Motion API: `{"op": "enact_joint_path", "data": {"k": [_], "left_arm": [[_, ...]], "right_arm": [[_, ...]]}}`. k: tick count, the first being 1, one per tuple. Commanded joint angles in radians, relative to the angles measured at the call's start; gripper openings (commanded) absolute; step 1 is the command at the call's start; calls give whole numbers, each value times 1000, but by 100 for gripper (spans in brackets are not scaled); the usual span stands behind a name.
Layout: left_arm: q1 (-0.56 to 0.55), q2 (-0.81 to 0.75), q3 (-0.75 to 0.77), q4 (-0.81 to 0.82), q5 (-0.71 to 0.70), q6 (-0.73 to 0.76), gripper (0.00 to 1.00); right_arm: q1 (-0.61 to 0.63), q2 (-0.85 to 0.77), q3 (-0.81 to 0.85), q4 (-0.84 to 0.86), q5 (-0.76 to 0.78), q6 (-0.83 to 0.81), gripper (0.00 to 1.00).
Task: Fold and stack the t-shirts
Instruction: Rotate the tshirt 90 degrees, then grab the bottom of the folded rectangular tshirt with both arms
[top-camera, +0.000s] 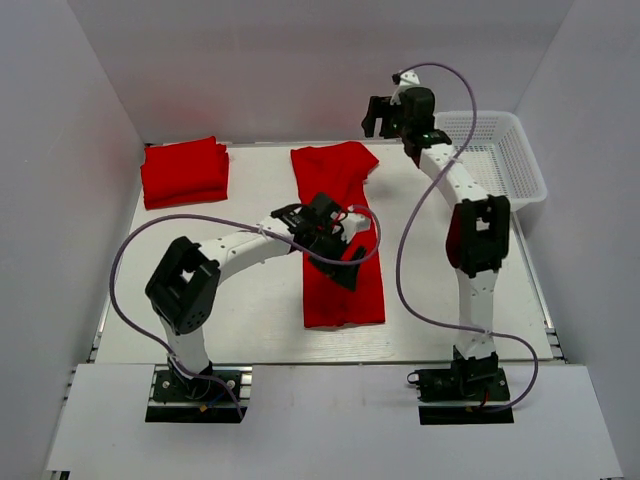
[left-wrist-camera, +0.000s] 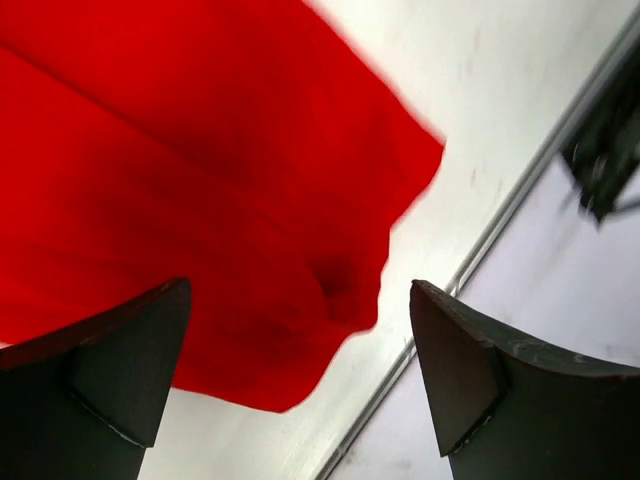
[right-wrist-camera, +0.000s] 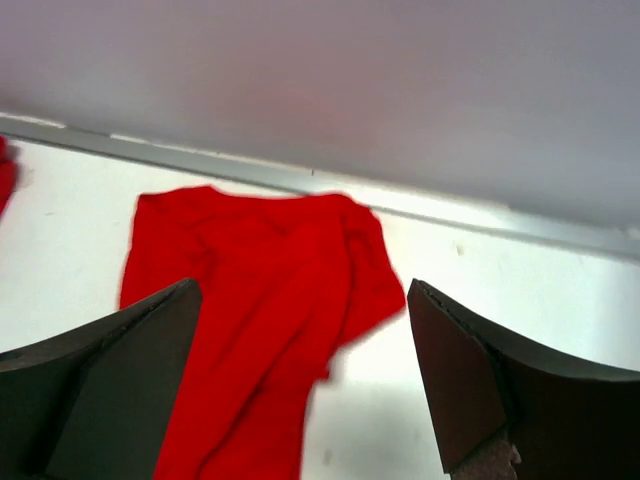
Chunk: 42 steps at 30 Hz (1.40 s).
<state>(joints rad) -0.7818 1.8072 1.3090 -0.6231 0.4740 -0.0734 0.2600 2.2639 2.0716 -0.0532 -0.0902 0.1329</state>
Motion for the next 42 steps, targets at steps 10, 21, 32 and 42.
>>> {"op": "enact_joint_path", "data": {"k": [10,21,32,42], "left_arm": [[15,-411,-104,-222,-468,-438,100],[-5,-403,-430,13,-313,-494,100],[-14,-292,-482,97,-224,-474,82],[-68,-146,-430,54,-230,-473,60]], "right_arm": [[2,-841,-864,-212,129,301,90],[159,-1080,-1297,-504,-77,303,90],[312,-1029,-1371,-559,-54,396,83],[361,-925,-1392,-510,-16,482,67]]}}
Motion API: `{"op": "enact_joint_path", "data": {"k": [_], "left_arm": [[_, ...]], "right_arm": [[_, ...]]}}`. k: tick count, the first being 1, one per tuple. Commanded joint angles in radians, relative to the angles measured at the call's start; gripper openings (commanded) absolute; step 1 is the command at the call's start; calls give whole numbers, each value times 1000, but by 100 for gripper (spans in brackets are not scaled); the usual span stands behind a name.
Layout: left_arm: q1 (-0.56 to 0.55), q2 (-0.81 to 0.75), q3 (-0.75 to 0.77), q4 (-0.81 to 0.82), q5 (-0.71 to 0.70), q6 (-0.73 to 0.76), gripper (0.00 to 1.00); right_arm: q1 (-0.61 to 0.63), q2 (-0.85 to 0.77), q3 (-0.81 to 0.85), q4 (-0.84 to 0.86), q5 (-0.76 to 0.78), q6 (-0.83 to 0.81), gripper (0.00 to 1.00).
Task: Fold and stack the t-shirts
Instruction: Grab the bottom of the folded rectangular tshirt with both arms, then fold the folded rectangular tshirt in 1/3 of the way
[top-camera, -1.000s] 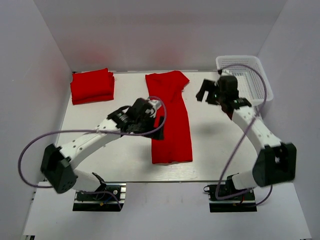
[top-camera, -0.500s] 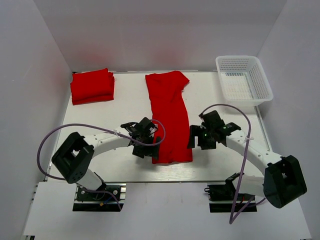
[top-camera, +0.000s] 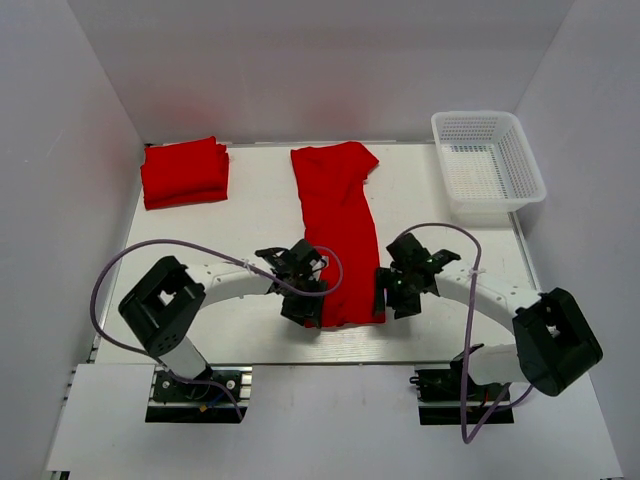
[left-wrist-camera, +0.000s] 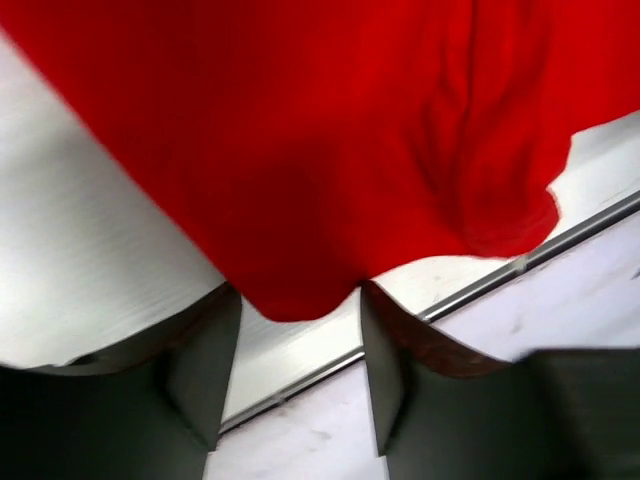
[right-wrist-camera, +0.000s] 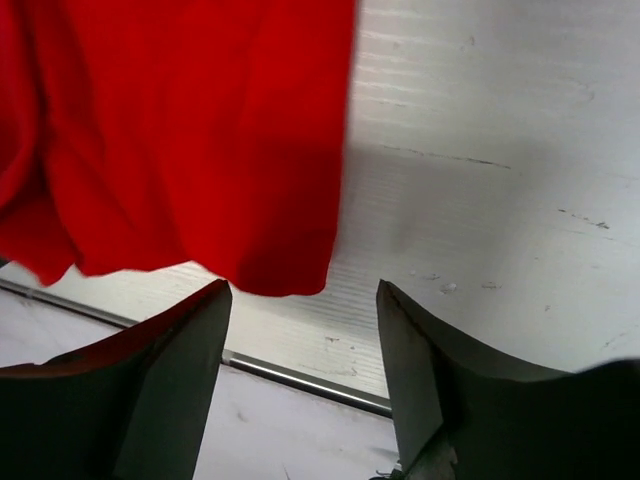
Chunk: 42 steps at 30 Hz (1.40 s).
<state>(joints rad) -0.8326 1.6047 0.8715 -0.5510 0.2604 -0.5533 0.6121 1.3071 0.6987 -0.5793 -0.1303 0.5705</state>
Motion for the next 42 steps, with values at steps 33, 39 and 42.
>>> {"op": "enact_joint_path", "data": {"k": [33,39,42], "left_arm": [[32,39,400,-366,-243,-19,0],[165,129,553,-328,-308,46,0],[219,187,610,-276,-307,105,0]], "right_arm": [[18,1,260,-60,121,-73,0],[-29,145,419,-31,250,-118,0],[-51,213,496,8,247,-136,0]]}}
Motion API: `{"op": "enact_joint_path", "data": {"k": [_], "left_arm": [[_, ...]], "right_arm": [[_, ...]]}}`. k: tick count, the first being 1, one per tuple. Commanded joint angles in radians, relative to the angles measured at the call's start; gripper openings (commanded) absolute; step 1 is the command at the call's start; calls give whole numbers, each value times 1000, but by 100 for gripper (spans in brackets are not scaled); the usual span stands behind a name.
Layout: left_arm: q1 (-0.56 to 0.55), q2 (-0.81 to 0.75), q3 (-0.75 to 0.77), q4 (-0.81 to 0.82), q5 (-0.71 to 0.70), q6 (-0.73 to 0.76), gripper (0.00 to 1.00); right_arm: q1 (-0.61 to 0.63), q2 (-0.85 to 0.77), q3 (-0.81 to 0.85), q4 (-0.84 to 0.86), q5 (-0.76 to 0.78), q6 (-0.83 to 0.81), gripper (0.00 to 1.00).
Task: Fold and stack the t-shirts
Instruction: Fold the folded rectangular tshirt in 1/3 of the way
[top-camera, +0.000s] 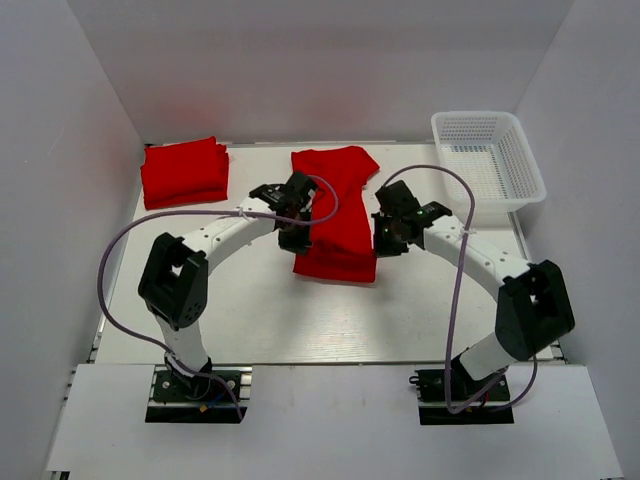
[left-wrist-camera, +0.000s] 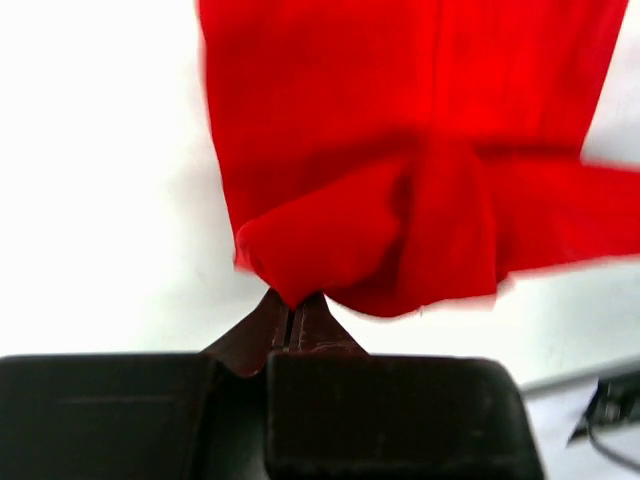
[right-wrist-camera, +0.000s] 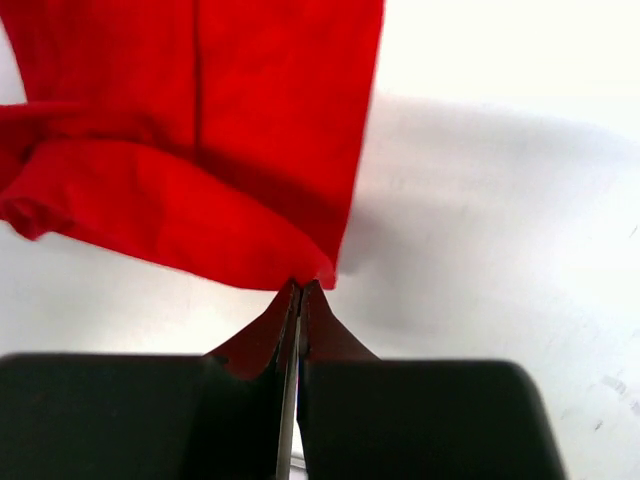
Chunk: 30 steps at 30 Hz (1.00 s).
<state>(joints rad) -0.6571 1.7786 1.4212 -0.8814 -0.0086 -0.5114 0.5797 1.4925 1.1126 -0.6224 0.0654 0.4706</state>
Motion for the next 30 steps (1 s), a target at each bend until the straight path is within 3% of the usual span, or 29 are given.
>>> {"op": "enact_joint_path", "data": {"k": [1,6,23,30], "left_arm": [[53,28,80,74,-22,79,0],[85,130,214,108,-22,145,0],[186,275,320,171,35,234,0],[206,305,320,246,59,266,0]], "right_arm": [[-29,64,114,55,53,-50,0],[-61,191,271,56,17,-110,0],[-169,491,539,73,-55,-197,0],[-199,566,573,117,-170,-233,0]]}}
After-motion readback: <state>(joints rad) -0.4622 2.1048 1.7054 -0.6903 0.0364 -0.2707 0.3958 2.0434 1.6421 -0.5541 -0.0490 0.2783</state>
